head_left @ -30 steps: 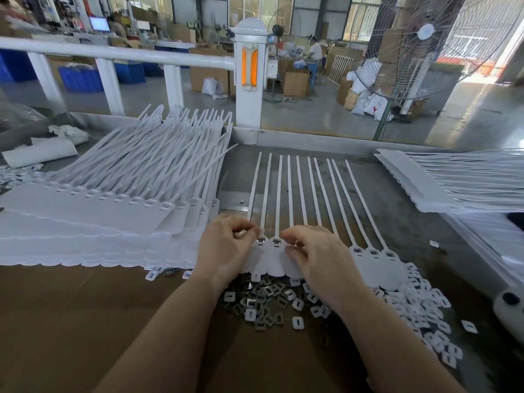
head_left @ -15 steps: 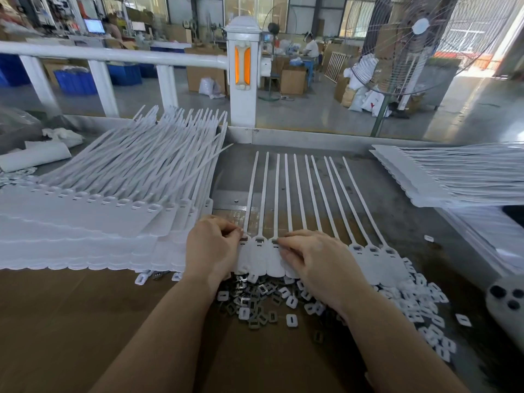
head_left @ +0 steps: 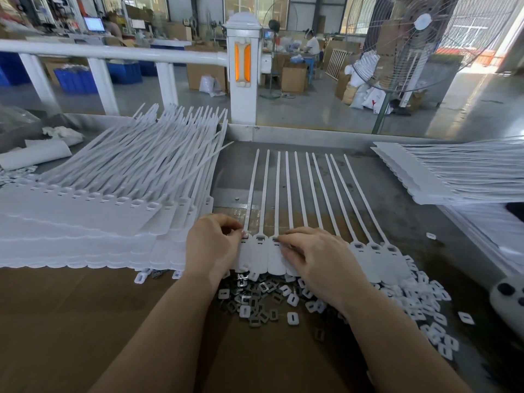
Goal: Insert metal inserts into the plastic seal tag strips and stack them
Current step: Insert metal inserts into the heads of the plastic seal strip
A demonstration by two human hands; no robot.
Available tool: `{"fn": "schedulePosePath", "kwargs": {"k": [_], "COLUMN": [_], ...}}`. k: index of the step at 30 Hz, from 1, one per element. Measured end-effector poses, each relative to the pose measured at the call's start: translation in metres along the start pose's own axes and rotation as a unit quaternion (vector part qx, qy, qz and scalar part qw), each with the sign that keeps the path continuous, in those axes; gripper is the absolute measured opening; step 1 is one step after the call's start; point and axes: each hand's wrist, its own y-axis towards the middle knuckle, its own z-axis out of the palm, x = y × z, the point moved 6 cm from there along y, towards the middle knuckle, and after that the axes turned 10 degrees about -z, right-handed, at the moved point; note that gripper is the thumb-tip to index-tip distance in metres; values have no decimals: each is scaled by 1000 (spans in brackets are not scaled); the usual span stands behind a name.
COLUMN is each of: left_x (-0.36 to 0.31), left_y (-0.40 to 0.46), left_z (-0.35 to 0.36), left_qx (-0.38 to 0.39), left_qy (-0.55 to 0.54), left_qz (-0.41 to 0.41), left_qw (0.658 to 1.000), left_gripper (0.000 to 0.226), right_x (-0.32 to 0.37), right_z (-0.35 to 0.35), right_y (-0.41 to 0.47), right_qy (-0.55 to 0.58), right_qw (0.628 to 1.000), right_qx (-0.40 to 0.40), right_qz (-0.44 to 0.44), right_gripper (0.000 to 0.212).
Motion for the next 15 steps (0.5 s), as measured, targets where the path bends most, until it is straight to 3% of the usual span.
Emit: {"fn": "schedulePosePath", "kwargs": {"k": [15], "left_x": [-1], "left_y": [1], "left_z": [1], "left_qx": [-5], "left_qy": [36], "left_qz": [11], "left_qw": [999], "left_gripper": [9], "right_x": [-1], "right_z": [1], "right_y": [0], "right_qy": [-3], "right_qw": [1000], "right_qx": [-2], "right_qz": [5], "right_gripper": [30]}}
